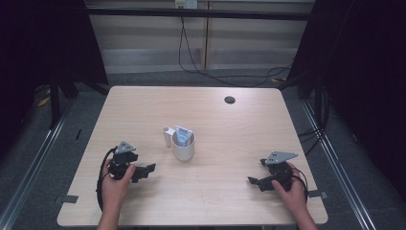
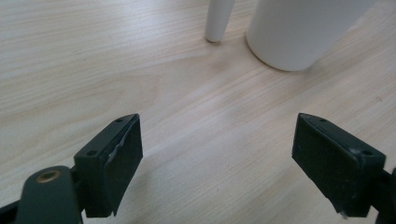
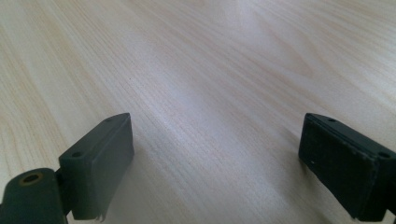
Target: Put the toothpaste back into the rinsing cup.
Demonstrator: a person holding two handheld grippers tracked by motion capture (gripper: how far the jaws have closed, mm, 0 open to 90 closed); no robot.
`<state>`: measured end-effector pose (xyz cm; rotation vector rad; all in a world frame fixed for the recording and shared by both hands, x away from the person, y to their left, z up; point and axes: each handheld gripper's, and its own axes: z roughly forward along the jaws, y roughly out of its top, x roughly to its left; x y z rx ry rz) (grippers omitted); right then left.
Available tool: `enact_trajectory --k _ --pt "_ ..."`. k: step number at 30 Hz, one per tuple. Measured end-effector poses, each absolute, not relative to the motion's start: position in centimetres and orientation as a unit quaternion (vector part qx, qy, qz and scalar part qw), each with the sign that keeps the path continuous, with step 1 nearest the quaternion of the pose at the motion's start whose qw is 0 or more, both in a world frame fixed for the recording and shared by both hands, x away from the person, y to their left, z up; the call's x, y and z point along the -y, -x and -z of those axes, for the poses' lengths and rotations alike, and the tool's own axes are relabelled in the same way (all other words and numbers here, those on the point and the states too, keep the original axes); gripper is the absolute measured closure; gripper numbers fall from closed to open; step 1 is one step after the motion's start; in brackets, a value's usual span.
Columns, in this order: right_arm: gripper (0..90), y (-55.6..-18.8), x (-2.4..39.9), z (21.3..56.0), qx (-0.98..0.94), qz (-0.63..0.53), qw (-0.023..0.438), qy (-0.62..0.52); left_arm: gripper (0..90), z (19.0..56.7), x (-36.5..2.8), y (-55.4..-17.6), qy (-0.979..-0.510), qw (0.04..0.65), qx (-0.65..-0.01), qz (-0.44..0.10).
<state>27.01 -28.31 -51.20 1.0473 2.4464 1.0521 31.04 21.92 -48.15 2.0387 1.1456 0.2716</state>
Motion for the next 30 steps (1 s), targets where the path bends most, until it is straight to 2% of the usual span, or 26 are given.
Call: enact_trajectory --k 30 --pt "10.0 -27.0 28.3 51.2 -0.847 -0.364 0.140 -0.362 16.1 49.8 -22.5 -30.2 -0.812 0.350 -0.449 -0.131"
